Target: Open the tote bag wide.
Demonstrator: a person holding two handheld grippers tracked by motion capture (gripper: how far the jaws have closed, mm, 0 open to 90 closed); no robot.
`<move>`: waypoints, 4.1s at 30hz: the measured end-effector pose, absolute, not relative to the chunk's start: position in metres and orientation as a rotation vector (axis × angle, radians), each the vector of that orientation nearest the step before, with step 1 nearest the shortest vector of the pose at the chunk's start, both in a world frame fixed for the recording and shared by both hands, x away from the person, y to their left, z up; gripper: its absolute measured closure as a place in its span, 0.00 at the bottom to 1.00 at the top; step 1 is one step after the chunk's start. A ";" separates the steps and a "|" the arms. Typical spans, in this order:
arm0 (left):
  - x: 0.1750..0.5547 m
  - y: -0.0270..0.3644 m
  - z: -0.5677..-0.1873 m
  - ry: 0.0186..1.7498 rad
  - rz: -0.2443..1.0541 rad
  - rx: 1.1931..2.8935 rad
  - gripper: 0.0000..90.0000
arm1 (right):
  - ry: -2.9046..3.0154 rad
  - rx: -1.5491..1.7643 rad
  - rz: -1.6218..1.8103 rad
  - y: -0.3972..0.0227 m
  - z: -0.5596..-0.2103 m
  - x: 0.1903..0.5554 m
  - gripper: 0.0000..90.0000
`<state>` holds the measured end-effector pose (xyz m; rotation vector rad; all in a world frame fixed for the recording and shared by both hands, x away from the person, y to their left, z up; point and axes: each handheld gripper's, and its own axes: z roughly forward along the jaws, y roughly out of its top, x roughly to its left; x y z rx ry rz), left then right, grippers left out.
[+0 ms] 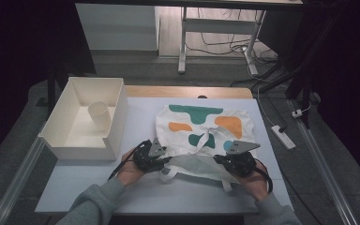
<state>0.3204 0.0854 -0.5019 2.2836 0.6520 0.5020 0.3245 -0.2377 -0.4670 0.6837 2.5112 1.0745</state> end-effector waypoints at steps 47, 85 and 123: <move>0.286 0.134 -0.450 0.669 0.321 2.024 0.98 | 2.333 0.525 1.255 -0.210 -0.400 0.340 0.98; 0.346 0.103 -0.463 0.754 0.345 2.102 0.98 | 2.385 0.816 1.159 -0.211 -0.456 0.434 0.97; 0.337 0.100 -0.461 0.709 0.430 2.071 0.58 | 2.369 0.851 1.111 -0.205 -0.458 0.423 0.63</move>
